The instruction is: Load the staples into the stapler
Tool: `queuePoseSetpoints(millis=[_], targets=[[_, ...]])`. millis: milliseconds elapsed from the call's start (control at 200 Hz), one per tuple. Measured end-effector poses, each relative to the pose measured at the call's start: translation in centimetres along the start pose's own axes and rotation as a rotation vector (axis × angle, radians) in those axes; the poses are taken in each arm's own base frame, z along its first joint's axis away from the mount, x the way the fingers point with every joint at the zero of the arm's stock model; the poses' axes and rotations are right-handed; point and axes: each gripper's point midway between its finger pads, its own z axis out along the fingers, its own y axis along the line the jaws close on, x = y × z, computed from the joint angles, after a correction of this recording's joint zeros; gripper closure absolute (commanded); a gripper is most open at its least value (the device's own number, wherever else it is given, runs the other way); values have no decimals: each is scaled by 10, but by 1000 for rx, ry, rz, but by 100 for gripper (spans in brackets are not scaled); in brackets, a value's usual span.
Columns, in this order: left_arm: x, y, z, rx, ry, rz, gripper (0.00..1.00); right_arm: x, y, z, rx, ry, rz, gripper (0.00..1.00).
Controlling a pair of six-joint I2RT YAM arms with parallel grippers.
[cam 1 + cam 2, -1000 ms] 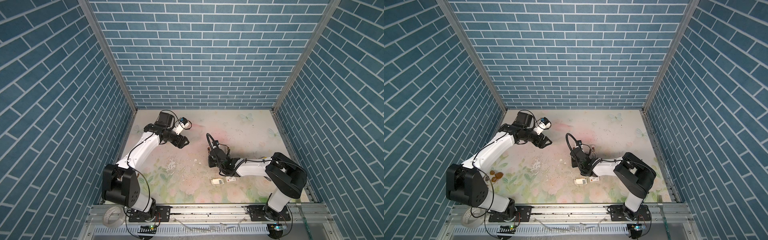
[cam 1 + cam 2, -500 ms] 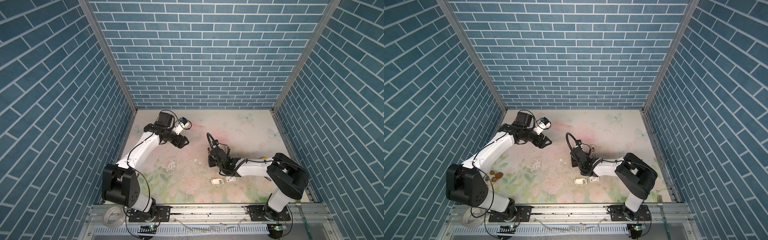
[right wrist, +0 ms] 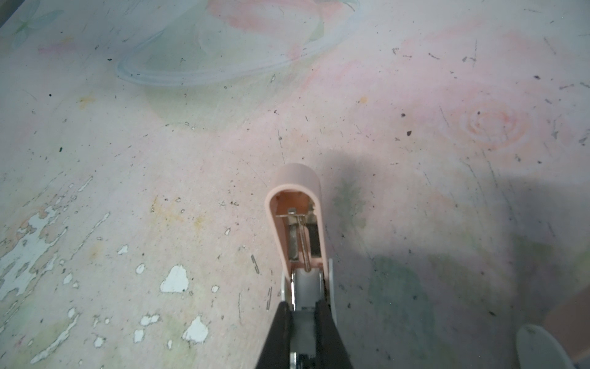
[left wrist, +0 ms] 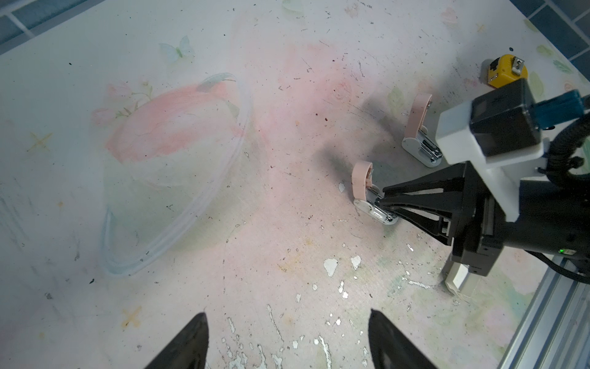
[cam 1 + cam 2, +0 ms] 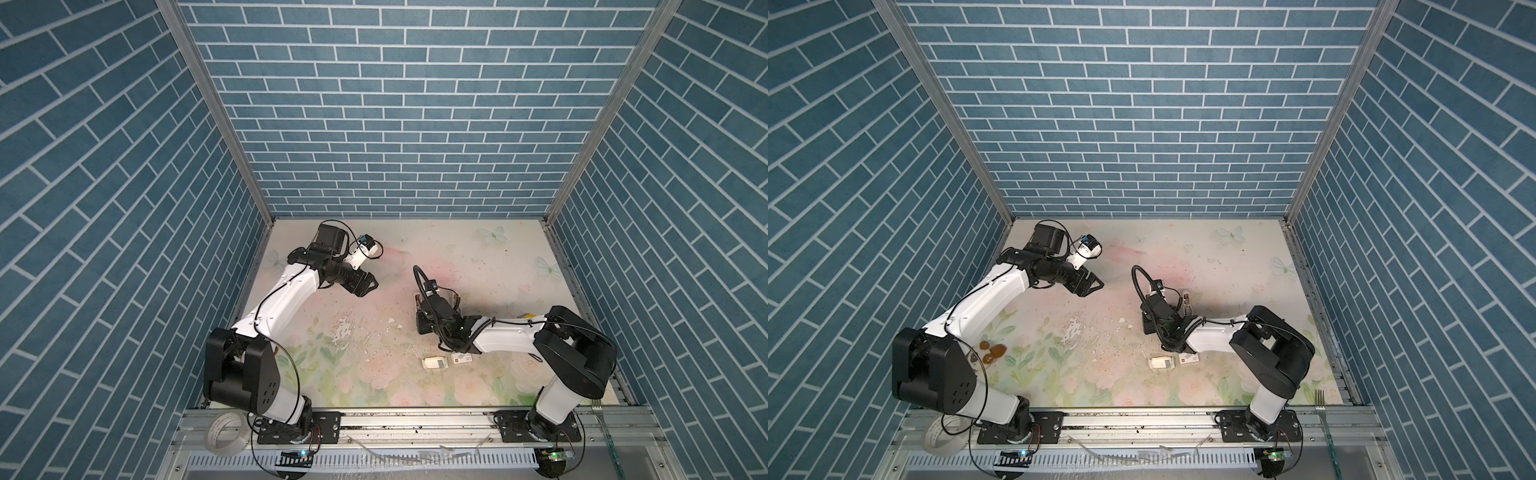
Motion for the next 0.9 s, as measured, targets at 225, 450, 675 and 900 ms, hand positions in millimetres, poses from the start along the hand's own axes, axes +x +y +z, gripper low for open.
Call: queuePoseSetpoints(millis=[225, 450, 675, 900], targets=[[0, 0, 0, 0, 0, 0, 20, 0, 0, 0, 1, 1, 0, 89], [0, 0, 0, 0, 0, 0, 20, 1, -1, 0, 2, 3, -1, 89], [0, 0, 0, 0, 0, 0, 20, 2, -1, 1, 5, 7, -2, 89], [0, 0, 0, 0, 0, 0, 20, 6, -2, 4, 11, 17, -7, 89]])
